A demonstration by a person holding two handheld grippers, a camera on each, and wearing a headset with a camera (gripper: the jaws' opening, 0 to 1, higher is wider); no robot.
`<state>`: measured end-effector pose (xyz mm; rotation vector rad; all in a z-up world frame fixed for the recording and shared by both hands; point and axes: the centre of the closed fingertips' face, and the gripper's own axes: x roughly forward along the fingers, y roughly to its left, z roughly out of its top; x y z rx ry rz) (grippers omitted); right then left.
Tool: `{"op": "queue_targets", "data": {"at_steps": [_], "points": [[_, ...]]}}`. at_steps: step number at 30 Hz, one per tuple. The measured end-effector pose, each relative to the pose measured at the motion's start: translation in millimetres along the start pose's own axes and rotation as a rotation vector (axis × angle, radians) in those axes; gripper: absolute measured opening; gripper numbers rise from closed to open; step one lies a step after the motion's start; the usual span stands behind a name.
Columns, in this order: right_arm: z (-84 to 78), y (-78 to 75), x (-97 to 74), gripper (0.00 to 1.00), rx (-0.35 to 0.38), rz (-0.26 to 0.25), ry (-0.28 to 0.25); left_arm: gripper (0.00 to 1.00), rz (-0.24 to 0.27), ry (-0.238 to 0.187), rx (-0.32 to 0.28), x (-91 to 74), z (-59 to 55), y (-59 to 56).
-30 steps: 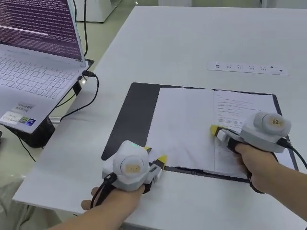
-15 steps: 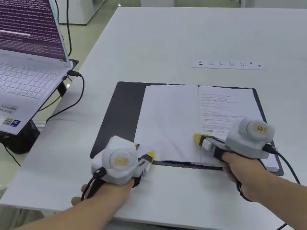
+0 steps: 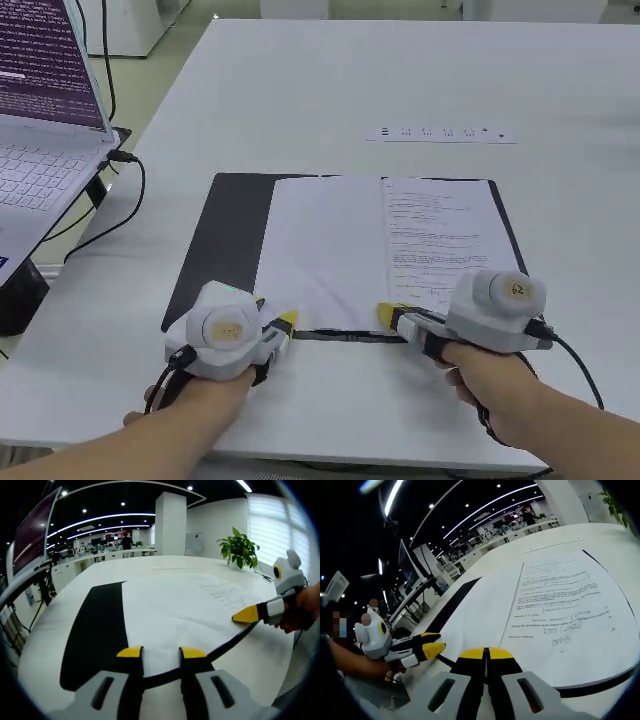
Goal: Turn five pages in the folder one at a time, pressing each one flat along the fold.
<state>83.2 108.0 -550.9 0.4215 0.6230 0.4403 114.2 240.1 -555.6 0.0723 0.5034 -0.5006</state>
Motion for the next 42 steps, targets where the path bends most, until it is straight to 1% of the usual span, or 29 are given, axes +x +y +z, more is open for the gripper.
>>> {"op": "queue_targets", "data": {"at_steps": [4, 8, 9, 10, 11, 12, 16, 23, 25, 28, 30, 32, 33, 34, 37, 38, 39, 40, 42], "points": [[-8.2, 3.9, -7.6, 0.0, 0.008, 0.006, 0.011, 0.27, 0.0, 0.0, 0.0, 0.0, 0.0, 0.1], [-14.9, 6.5, -14.9, 0.0, 0.032, 0.016, 0.026, 0.27, -0.001, 0.001, 0.001, -0.1, 0.0, 0.2], [-19.8, 9.9, -17.7, 0.0, 0.06, 0.026, 0.052, 0.27, -0.001, 0.001, 0.001, -0.2, 0.1, 0.1], [-21.6, 11.1, -19.8, 0.0, 0.063, 0.028, 0.062, 0.27, -0.001, 0.001, 0.001, -0.2, 0.1, 0.1], [-26.7, 12.3, -22.5, 0.0, 0.067, 0.03, 0.09, 0.27, -0.001, 0.001, 0.0, -0.2, 0.1, 0.1], [-25.9, 15.7, -26.3, 0.0, 0.07, 0.044, 0.081, 0.27, -0.001, 0.001, 0.0, -0.3, 0.1, 0.1], [-17.6, 24.1, -42.1, 0.0, 0.104, 0.063, 0.057, 0.27, 0.0, 0.004, 0.001, -0.5, 0.0, 0.0], [-3.2, 34.2, -66.1, 0.0, 0.131, 0.075, 0.029, 0.27, 0.0, 0.016, 0.006, -0.6, 0.0, -0.3], [1.1, 36.7, -72.6, 0.0, 0.166, 0.08, 0.02, 0.27, 0.0, 0.021, 0.007, -0.7, 0.2, -0.3], [5.5, 38.7, -81.1, 0.0, 0.18, 0.077, 0.012, 0.27, 0.001, 0.037, 0.006, -0.2, 1.1, -0.3], [8.6, 37.9, -86.7, 0.0, 0.211, 0.065, 0.004, 0.27, 0.001, 0.051, 0.007, 0.5, 1.1, -0.1], [12.9, 36.1, -92.2, 0.0, 0.242, 0.051, -0.012, 0.28, -0.003, 0.07, -0.019, 0.5, 1.9, -0.3], [14.0, 35.7, -95.4, 0.0, 0.249, 0.05, -0.012, 0.29, -0.009, 0.079, -0.033, 0.4, 2.4, -1.3], [15.1, 35.7, -97.6, 0.0, 0.255, 0.05, -0.016, 0.3, -0.019, 0.091, -0.04, 0.6, 3.2, -2.2], [18.7, 32.2, -104.7, 0.0, 0.277, 0.035, -0.028, 0.35, -0.036, 0.142, -0.033, -1.5, 2.8, -7.4], [20.9, 32.0, -106.8, 0.0, 0.279, 0.037, -0.038, 0.37, -0.035, 0.146, -0.039, -4.5, 5.8, -9.9], [24.0, 30.2, -110.0, 0.0, 0.279, 0.028, -0.047, 0.39, -0.043, 0.147, -0.049, -7.4, 7.8, -12.7], [26.3, 26.9, -112.4, 0.0, 0.275, 0.01, -0.054, 0.41, -0.056, 0.143, -0.081, -12.0, 11.6, -18.2], [31.9, 23.1, -117.4, 0.0, 0.267, -0.004, -0.065, 0.44, -0.067, 0.152, -0.1, -19.3, 14.8, -23.1]]}}
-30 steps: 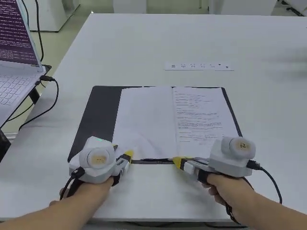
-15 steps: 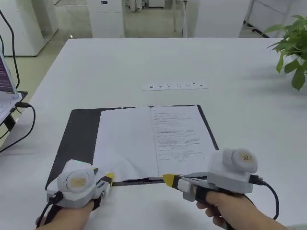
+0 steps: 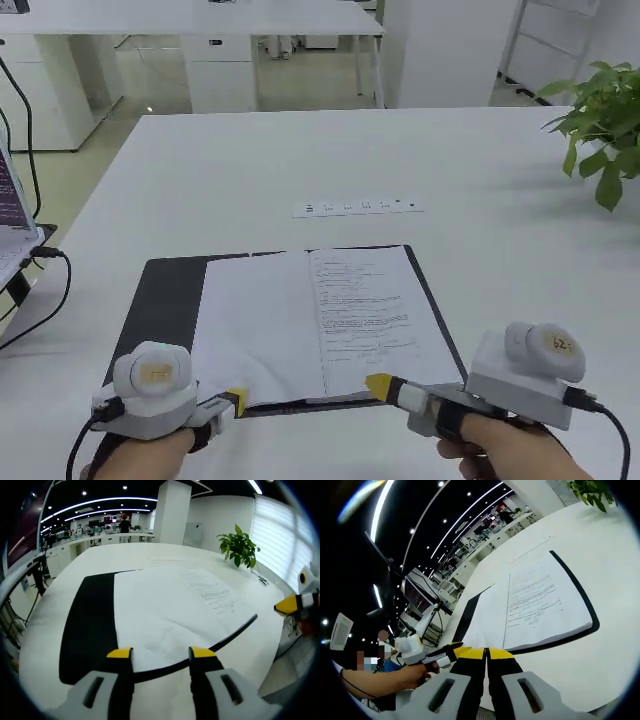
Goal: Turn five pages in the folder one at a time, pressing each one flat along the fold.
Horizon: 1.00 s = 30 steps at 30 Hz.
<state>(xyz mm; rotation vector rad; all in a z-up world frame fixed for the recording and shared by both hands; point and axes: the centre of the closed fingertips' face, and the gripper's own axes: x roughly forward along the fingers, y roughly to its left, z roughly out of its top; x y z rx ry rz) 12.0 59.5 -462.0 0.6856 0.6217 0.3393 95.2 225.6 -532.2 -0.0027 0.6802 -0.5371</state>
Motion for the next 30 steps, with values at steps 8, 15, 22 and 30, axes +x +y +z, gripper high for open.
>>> {"op": "queue_targets", "data": {"at_steps": [8, 15, 22, 30], "points": [[21.8, -9.6, -14.6, 0.04, -0.052, -0.044, -0.031, 0.51, -0.043, -0.025, -0.058, -36.1, 16.6, -23.4], [31.6, -19.0, -25.4, 0.25, -0.105, -0.079, -0.031, 0.63, -0.046, -0.074, -0.11, -60.3, 35.7, -29.1], [37.5, -34.3, -37.2, 0.44, -0.196, -0.129, -0.018, 0.7, -0.026, -0.097, -0.117, -77.5, 42.4, -25.7], [39.7, -41.7, -48.4, 0.64, -0.316, -0.177, -0.028, 0.81, 0.002, -0.093, -0.095, -89.5, 32.9, -17.5]]}}
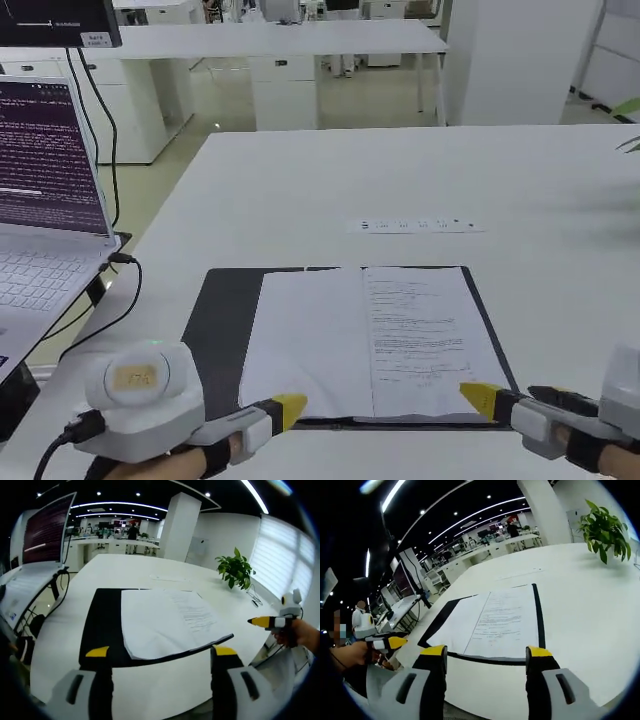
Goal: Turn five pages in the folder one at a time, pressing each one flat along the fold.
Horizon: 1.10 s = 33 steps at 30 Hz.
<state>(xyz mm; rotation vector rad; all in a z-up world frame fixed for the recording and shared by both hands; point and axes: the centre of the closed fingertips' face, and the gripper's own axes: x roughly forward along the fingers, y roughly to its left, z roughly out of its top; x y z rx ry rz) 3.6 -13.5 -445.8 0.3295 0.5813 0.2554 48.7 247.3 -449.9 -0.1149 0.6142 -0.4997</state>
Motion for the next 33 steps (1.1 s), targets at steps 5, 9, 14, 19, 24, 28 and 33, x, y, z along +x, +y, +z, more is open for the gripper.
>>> {"op": "queue_targets", "data": {"at_steps": [5, 9, 14, 19, 24, 28, 33], "points": [[0.9, -0.7, -6.8, 0.8, -0.085, -0.004, -0.024, 0.88, 0.004, 0.004, 0.045, -9.9, -2.2, 0.7], [4.0, 2.1, -14.6, 0.84, -0.135, -0.003, -0.036, 0.91, 0.01, -0.002, 0.084, -18.4, -0.7, 1.7], [11.6, 6.6, -24.2, 0.94, -0.207, -0.013, -0.081, 0.99, 0.015, -0.036, 0.13, -29.3, 5.2, 0.1], [13.8, 10.0, -29.5, 1.0, -0.288, -0.007, -0.105, 0.99, -0.007, -0.046, 0.202, -36.4, 5.4, -6.3], [10.1, 13.6, -34.5, 1.0, -0.296, 0.011, -0.105, 0.99, -0.018, -0.055, 0.206, -39.9, 6.1, -8.2], [5.4, 14.6, -34.9, 1.0, -0.327, 0.01, -0.086, 0.99, -0.011, -0.037, 0.216, -40.4, 3.5, -7.4], [4.6, 16.5, -32.6, 1.0, -0.34, 0.017, -0.081, 0.99, -0.007, -0.024, 0.233, -36.8, 1.1, -7.9]]}}
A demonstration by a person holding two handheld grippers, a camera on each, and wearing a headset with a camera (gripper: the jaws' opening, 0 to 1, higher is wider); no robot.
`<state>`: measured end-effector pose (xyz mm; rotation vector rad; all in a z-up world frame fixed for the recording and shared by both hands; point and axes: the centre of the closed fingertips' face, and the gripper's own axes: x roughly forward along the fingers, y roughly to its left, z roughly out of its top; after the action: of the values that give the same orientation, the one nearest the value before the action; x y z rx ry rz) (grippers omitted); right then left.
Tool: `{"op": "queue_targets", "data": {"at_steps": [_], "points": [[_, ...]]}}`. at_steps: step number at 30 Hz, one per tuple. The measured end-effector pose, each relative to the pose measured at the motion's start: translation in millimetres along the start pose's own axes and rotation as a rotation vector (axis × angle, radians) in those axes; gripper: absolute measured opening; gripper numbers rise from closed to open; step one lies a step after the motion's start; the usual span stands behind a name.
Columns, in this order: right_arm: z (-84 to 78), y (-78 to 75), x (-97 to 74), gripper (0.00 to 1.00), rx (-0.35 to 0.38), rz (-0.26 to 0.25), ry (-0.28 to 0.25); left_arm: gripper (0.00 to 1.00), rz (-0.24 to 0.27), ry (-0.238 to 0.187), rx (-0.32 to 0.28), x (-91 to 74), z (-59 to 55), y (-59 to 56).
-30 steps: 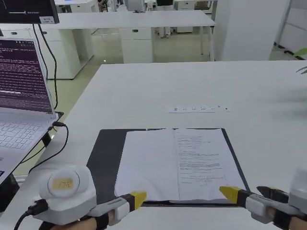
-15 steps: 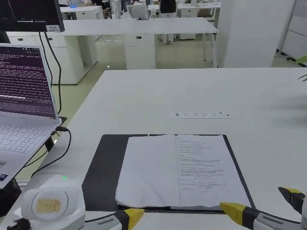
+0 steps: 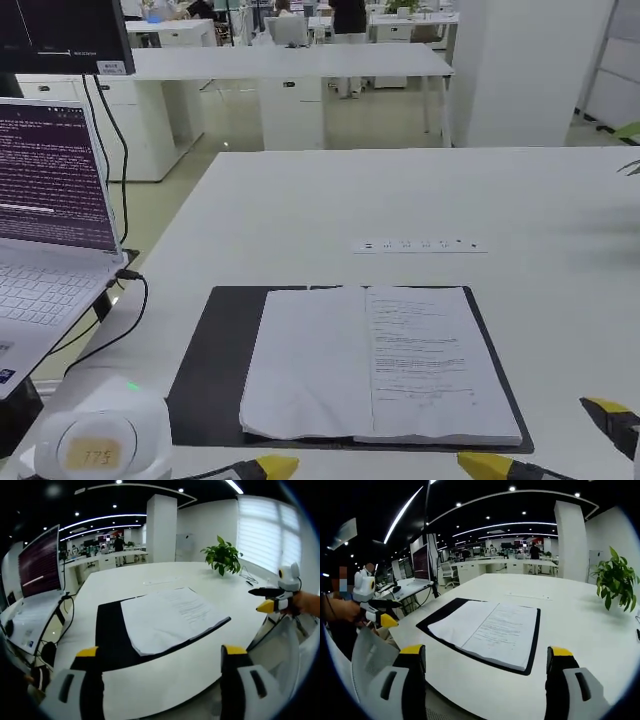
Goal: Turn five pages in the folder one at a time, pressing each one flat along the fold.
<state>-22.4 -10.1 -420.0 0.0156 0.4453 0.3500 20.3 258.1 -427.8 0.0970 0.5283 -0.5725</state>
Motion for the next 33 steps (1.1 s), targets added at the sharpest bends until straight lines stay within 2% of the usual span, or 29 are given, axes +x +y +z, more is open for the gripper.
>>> {"op": "queue_targets", "data": {"at_steps": [5, 13, 15, 17, 20, 27, 33], "points": [[-3.3, 0.7, 3.6, 1.0, -0.002, 0.015, 0.012, 0.99, -0.015, 0.03, 0.002, 12.7, -3.7, -8.1], [-3.8, -1.8, 4.5, 1.0, 0.031, 0.027, 0.002, 0.99, -0.068, 0.042, 0.02, 44.5, 5.5, -34.0], [-4.2, -2.0, 3.8, 1.0, 0.037, 0.03, -0.001, 0.95, -0.092, 0.052, 0.018, 54.4, 7.6, -44.4], [-4.8, -3.3, 3.3, 1.0, 0.042, 0.028, -0.001, 0.95, -0.113, 0.045, 0.025, 65.2, 11.2, -54.8], [-3.5, -4.3, 2.7, 1.0, 0.053, 0.027, -0.009, 0.94, -0.143, 0.057, 0.035, 81.2, 13.6, -71.5], [-5.9, -6.8, 1.3, 1.0, 0.062, 0.031, -0.01, 0.84, -0.183, 0.072, 0.092, 113.8, 15.3, -97.4], [-9.0, -12.3, -1.2, 1.0, 0.076, 0.027, -0.009, 0.79, -0.227, 0.047, 0.133, 144.9, 23.2, -123.8]]}}
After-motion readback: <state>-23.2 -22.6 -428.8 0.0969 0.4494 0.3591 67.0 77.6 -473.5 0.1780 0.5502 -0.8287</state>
